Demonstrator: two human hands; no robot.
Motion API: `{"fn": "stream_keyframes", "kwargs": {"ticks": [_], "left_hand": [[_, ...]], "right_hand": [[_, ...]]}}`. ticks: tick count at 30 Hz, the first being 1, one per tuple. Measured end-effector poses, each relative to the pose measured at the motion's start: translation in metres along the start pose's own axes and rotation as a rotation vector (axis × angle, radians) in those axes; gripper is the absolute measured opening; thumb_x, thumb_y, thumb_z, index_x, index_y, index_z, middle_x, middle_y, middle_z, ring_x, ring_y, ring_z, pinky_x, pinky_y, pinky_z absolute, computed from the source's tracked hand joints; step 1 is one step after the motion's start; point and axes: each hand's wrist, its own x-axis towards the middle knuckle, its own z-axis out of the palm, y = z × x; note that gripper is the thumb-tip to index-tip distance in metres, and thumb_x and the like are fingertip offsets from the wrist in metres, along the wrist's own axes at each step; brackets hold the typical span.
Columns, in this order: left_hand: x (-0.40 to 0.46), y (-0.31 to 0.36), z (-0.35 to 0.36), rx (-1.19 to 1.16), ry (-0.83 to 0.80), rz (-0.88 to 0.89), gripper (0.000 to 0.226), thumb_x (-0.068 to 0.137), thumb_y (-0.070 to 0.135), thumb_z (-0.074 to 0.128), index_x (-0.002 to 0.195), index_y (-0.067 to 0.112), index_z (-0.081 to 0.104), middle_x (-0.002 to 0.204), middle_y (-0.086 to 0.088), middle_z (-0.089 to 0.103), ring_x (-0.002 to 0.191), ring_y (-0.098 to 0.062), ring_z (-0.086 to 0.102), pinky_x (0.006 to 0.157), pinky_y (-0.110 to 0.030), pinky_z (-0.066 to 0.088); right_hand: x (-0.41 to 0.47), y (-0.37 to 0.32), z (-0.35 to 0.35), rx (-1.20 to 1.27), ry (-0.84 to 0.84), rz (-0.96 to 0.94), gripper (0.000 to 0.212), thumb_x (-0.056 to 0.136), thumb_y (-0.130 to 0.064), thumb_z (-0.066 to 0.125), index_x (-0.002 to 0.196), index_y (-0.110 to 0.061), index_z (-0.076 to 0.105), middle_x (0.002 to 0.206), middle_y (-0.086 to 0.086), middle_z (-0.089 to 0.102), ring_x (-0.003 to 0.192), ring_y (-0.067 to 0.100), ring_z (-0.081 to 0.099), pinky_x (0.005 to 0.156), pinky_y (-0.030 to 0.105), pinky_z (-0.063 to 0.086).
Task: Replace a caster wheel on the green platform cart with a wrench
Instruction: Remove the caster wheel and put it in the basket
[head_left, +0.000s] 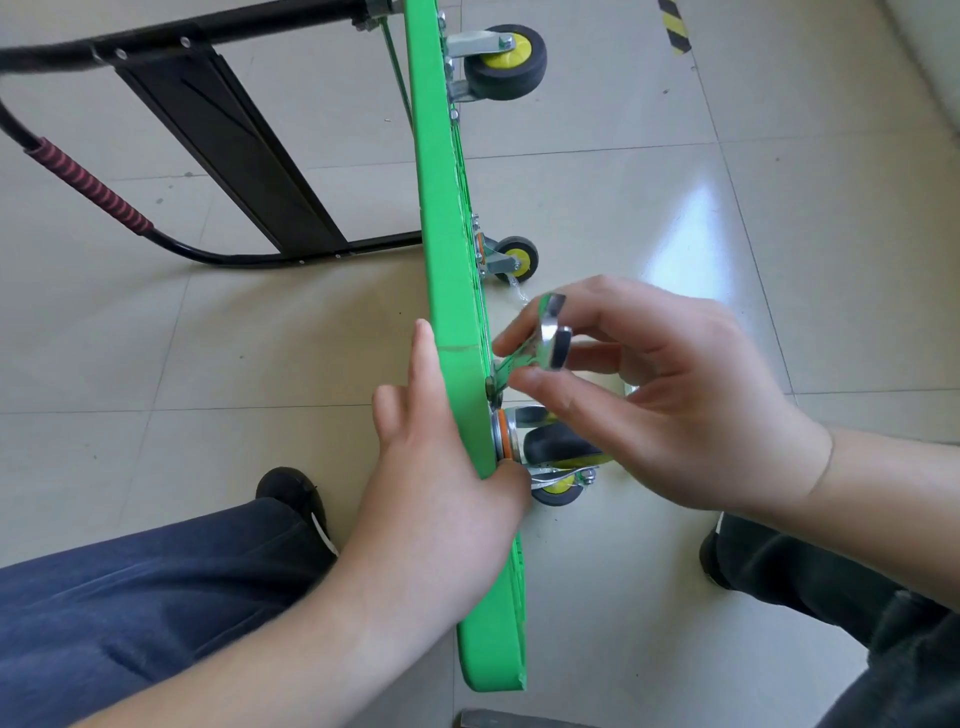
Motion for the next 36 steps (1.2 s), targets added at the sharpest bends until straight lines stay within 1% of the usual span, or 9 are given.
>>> {"fn": "stream_keyframes", "kwargs": {"ticks": [5, 7, 11, 14, 21, 25, 28, 32, 36], "left_hand": [[0.0, -0.003, 0.002, -0.016, 0.039, 0.014, 0.112, 0.086, 0.029, 0.075, 0.158, 0.057, -0.006, 0.118, 0.022, 0.031, 0.086, 0.03, 0.045, 0.07, 0.002, 0.039], [-0.001, -0.004, 0.002, -0.018, 0.054, 0.022, 0.112, 0.087, 0.028, 0.077, 0.16, 0.054, -0.004, 0.12, 0.021, 0.032, 0.086, 0.032, 0.044, 0.072, 0.006, 0.037], [-0.001, -0.005, 0.002, -0.027, 0.055, 0.038, 0.11, 0.088, 0.027, 0.075, 0.158, 0.057, -0.003, 0.119, 0.023, 0.034, 0.093, 0.014, 0.053, 0.076, 0.0, 0.043], [-0.001, -0.005, 0.001, -0.036, 0.054, 0.042, 0.108, 0.089, 0.026, 0.073, 0.158, 0.057, -0.003, 0.12, 0.023, 0.034, 0.097, 0.013, 0.052, 0.077, 0.0, 0.043], [-0.001, -0.006, 0.002, -0.023, 0.058, 0.064, 0.106, 0.089, 0.021, 0.071, 0.161, 0.051, -0.001, 0.12, 0.024, 0.033, 0.1, 0.023, 0.045, 0.076, 0.007, 0.034], [0.0, -0.006, 0.003, -0.009, 0.032, 0.063, 0.106, 0.09, 0.02, 0.07, 0.161, 0.049, -0.004, 0.118, 0.023, 0.031, 0.097, 0.023, 0.045, 0.073, 0.006, 0.035], [0.0, -0.006, 0.003, 0.003, 0.025, 0.064, 0.108, 0.09, 0.02, 0.071, 0.161, 0.048, -0.005, 0.12, 0.021, 0.03, 0.092, 0.032, 0.041, 0.073, 0.009, 0.031], [0.0, -0.006, 0.003, 0.01, 0.012, 0.059, 0.109, 0.088, 0.018, 0.071, 0.16, 0.048, -0.006, 0.124, 0.019, 0.029, 0.092, 0.034, 0.039, 0.074, 0.01, 0.03], [0.001, -0.007, 0.002, 0.01, 0.015, 0.06, 0.11, 0.087, 0.019, 0.07, 0.16, 0.049, -0.007, 0.125, 0.019, 0.029, 0.099, 0.028, 0.04, 0.074, 0.009, 0.031]], "right_hand": [[0.023, 0.001, -0.01, 0.002, 0.161, 0.138, 0.013, 0.095, -0.014, 0.072, 0.106, -0.013, 0.066, 0.097, 0.009, 0.073, 0.092, 0.021, 0.075, 0.082, 0.038, 0.063], [0.036, 0.006, -0.017, 0.06, 0.216, 0.26, 0.01, 0.097, -0.011, 0.07, 0.105, -0.008, 0.066, 0.095, 0.017, 0.072, 0.088, 0.029, 0.075, 0.079, 0.039, 0.064], [0.062, 0.025, -0.024, 0.302, 0.312, 0.576, 0.008, 0.1, -0.01, 0.065, 0.102, -0.003, 0.066, 0.1, 0.027, 0.07, 0.088, 0.041, 0.073, 0.07, 0.032, 0.063], [0.073, 0.043, -0.024, 0.38, 0.337, 0.704, 0.018, 0.101, -0.011, 0.064, 0.107, 0.006, 0.065, 0.1, 0.025, 0.065, 0.081, 0.032, 0.068, 0.067, 0.031, 0.062], [0.079, 0.066, -0.016, 0.385, 0.205, 0.87, 0.025, 0.101, -0.014, 0.065, 0.111, 0.008, 0.065, 0.092, 0.022, 0.068, 0.074, 0.029, 0.073, 0.069, 0.035, 0.063], [0.081, 0.07, -0.014, 0.423, 0.209, 0.925, 0.021, 0.101, -0.014, 0.065, 0.109, 0.006, 0.065, 0.078, 0.013, 0.07, 0.07, 0.026, 0.075, 0.069, 0.033, 0.063], [0.082, 0.074, -0.012, 0.474, 0.194, 0.959, 0.024, 0.101, -0.012, 0.064, 0.114, 0.008, 0.063, 0.065, 0.008, 0.071, 0.065, 0.025, 0.074, 0.067, 0.032, 0.063], [0.083, 0.081, -0.008, 0.468, 0.149, 1.0, 0.028, 0.101, -0.015, 0.065, 0.119, 0.006, 0.062, 0.064, 0.007, 0.072, 0.069, 0.027, 0.075, 0.069, 0.034, 0.063], [0.083, 0.084, -0.003, 0.485, 0.122, 1.056, 0.023, 0.101, -0.016, 0.065, 0.114, 0.004, 0.063, 0.069, 0.01, 0.073, 0.071, 0.027, 0.076, 0.073, 0.037, 0.064]]}}
